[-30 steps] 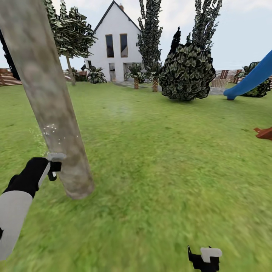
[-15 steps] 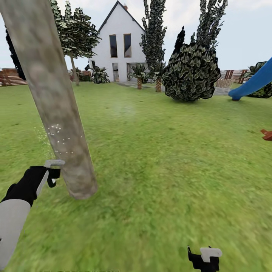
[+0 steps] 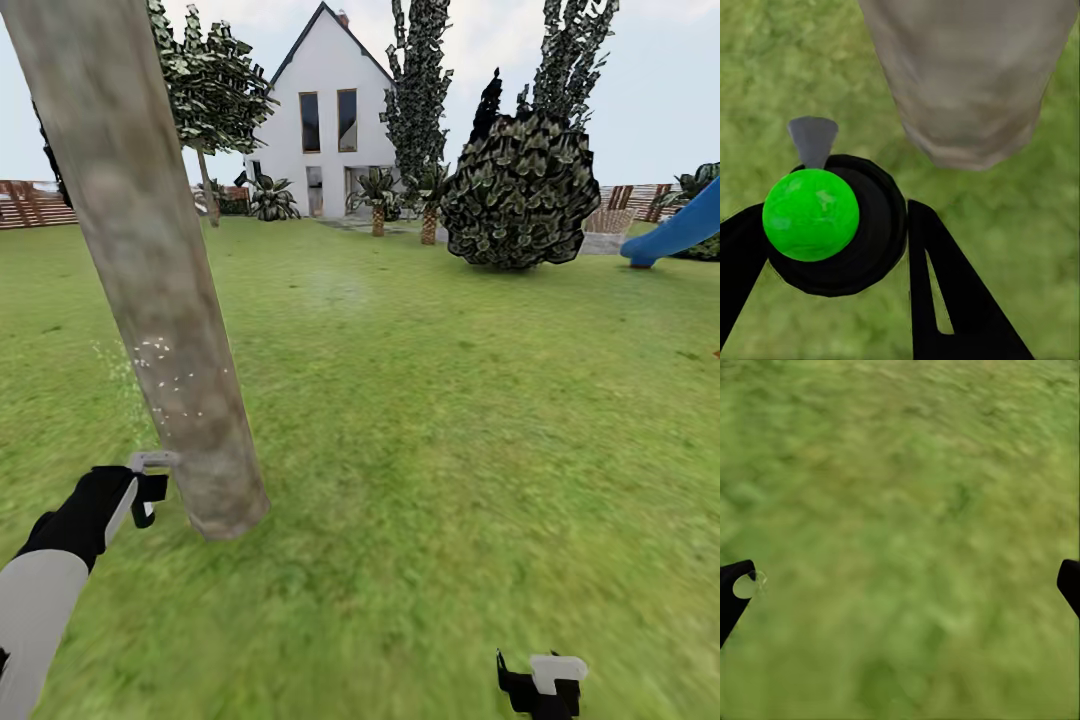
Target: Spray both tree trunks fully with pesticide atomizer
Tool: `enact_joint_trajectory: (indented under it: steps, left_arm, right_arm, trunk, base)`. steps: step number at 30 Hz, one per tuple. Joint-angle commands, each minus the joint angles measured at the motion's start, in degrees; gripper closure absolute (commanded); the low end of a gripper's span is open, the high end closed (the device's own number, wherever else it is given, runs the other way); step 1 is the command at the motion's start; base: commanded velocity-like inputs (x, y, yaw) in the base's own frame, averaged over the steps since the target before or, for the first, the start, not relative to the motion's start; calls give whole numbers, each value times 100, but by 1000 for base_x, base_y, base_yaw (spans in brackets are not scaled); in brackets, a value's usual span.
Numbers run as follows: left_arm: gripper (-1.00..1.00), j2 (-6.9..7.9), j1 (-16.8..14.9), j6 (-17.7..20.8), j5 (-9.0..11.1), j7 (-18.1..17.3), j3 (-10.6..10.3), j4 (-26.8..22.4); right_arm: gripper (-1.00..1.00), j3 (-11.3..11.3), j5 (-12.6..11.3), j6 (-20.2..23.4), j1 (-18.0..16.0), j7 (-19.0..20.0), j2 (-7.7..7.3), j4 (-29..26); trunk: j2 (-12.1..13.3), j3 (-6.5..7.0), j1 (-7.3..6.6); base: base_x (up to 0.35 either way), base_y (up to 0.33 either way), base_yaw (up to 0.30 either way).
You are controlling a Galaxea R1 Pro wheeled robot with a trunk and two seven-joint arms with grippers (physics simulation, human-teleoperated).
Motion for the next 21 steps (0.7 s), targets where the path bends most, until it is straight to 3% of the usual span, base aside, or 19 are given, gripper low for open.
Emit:
enact_joint_trajectory:
  steps: [1,2,4,5,10,13,21]
  left_arm:
    - [100,-38,8,-4,-1,5,-9,125]
    - [100,-138,28,-38,6,9,-14,302]
    - [100,-481,224,-741,1,51,-16,520]
    - [100,-555,307,-910,-4,61,4,530]
    - [100,-324,457,-1026,-14,63,241,525]
    - [100,-335,503,-1251,0,71,255,498]
    - [100,-385,510,-1275,13,70,254,531]
  right_arm:
    - [-100,0,0,0,0,0,0,1]
    - [-100,0,0,0,0,0,0,2]
    - [-100,0,3,0,0,-1,0,3]
    - [-100,0,6,0,0,-5,0,3]
    - [-100,-2,0,0,0,-9,0,-4]
    - [-100,-8,-1,0,0,-11,-3,-16]
    - [-100,-9,0,0,0,-9,-8,-15]
  trunk:
    - [0,0,0]
    - [0,0,0]
    - [0,0,0]
    - [0,0,0]
    - [0,0,0]
    - [0,0,0]
    - [0,0,0]
  base:
    - [330,145,0]
    - [330,147,37]
    - [130,41,200]
    - [21,7,265]
    - [4,1,275]
    - [149,-23,141]
    - [250,-169,4]
